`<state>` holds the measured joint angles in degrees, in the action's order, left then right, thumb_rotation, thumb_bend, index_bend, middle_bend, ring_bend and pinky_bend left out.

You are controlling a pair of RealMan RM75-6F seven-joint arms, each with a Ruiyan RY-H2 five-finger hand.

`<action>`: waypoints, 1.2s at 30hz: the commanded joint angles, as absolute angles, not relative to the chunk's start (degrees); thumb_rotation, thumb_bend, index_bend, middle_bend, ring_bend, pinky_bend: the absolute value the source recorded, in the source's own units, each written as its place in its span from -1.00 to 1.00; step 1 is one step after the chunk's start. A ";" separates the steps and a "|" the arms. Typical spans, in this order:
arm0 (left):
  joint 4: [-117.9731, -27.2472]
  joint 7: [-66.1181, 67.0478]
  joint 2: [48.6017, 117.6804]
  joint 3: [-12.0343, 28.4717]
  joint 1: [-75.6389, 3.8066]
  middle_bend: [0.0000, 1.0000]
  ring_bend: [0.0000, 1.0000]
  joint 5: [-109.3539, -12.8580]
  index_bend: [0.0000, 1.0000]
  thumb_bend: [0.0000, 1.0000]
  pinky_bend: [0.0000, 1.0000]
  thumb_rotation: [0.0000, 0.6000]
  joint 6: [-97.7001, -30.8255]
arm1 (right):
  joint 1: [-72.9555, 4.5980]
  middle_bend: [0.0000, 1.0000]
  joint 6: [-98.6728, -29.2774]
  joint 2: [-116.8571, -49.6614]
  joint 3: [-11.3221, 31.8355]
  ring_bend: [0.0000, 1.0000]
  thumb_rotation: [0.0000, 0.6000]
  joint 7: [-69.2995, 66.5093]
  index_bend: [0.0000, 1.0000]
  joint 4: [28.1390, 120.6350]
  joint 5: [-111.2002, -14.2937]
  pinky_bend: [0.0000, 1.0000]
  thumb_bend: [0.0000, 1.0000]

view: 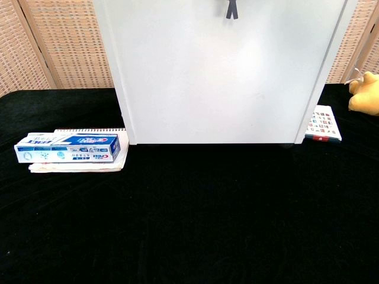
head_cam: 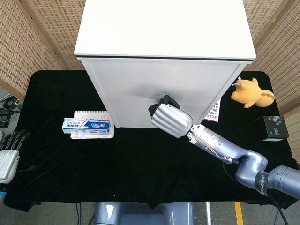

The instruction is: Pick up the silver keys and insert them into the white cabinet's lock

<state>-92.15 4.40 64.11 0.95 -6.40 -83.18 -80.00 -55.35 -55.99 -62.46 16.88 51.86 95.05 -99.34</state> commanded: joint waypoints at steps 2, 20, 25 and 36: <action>-92.19 4.43 64.10 0.93 -6.37 -1.00 -1.00 -83.22 -1.00 -1.00 -1.00 1.00 -80.07 | -55.31 0.83 -55.95 -62.43 16.70 0.80 1.00 51.92 0.40 95.03 -99.32 1.00 0.13; -92.25 4.48 64.05 0.90 -6.36 -1.00 -1.00 -83.28 -1.00 -1.00 -1.00 1.00 -80.14 | -55.12 0.83 -56.56 -62.71 16.31 0.79 1.00 53.32 0.30 94.94 -98.77 1.00 -0.01; -92.27 4.46 64.04 0.91 -6.34 -1.00 -1.00 -83.23 -1.00 -1.00 -1.00 1.00 -80.16 | -55.05 0.83 -57.02 -62.50 16.26 0.79 1.00 53.42 0.31 95.17 -99.02 1.00 -0.01; -92.09 3.98 63.94 0.87 -6.33 -1.00 -1.00 -83.41 -1.00 -1.00 -1.00 1.00 -80.22 | -50.07 0.83 -64.64 -55.21 14.81 0.79 1.00 49.41 0.32 99.34 -103.76 1.00 -0.01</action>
